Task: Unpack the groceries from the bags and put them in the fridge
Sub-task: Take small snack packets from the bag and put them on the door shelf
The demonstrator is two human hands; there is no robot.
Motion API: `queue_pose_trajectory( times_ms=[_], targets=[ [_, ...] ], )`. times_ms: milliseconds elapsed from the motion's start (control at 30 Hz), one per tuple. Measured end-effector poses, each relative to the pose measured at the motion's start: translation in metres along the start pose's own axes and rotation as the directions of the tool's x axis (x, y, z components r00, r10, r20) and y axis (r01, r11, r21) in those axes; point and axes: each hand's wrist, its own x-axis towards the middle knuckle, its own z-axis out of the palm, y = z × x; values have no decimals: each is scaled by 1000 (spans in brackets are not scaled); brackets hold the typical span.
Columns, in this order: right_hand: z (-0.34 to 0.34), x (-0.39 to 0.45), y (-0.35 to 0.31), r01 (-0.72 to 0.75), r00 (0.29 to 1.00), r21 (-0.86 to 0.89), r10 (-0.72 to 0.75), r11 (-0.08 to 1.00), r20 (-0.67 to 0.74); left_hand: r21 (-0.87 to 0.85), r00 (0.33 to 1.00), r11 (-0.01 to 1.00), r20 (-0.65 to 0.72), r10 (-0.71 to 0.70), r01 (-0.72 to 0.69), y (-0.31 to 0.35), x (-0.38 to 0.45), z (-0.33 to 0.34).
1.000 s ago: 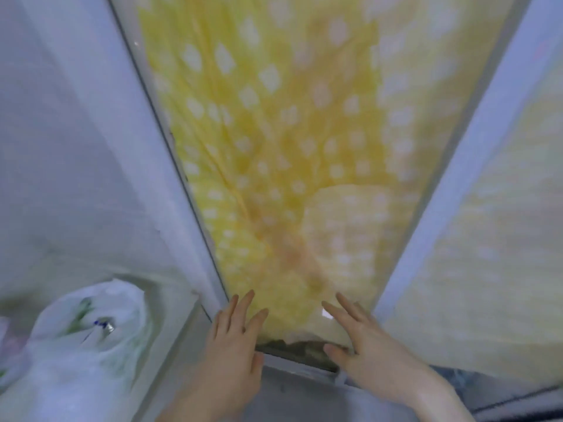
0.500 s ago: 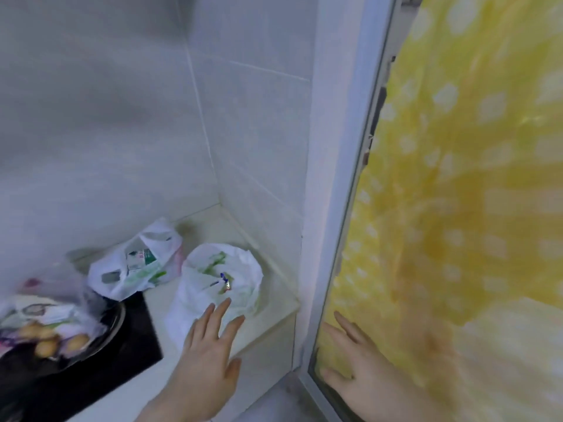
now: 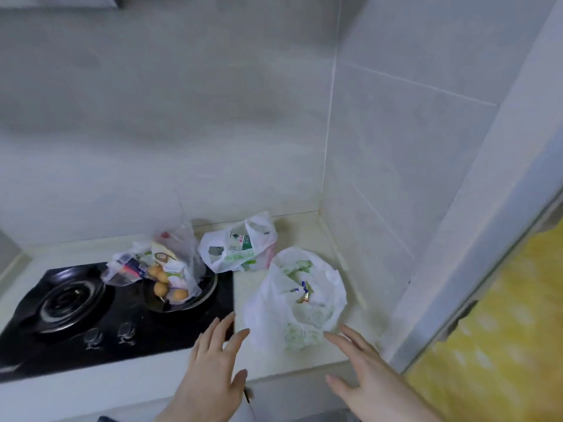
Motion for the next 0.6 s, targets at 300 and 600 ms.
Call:
queue_pose_trajectory(
  times_ms=[300, 600],
  targets=[
    [13, 107, -25, 17, 1000, 58, -17, 998, 1, -69, 999, 997, -26, -22, 20, -55, 69, -27],
    [49, 205, 9, -194, 978, 129, 201, 972, -48, -39, 978, 990, 150, 143, -139, -93, 159, -18]
  ],
)
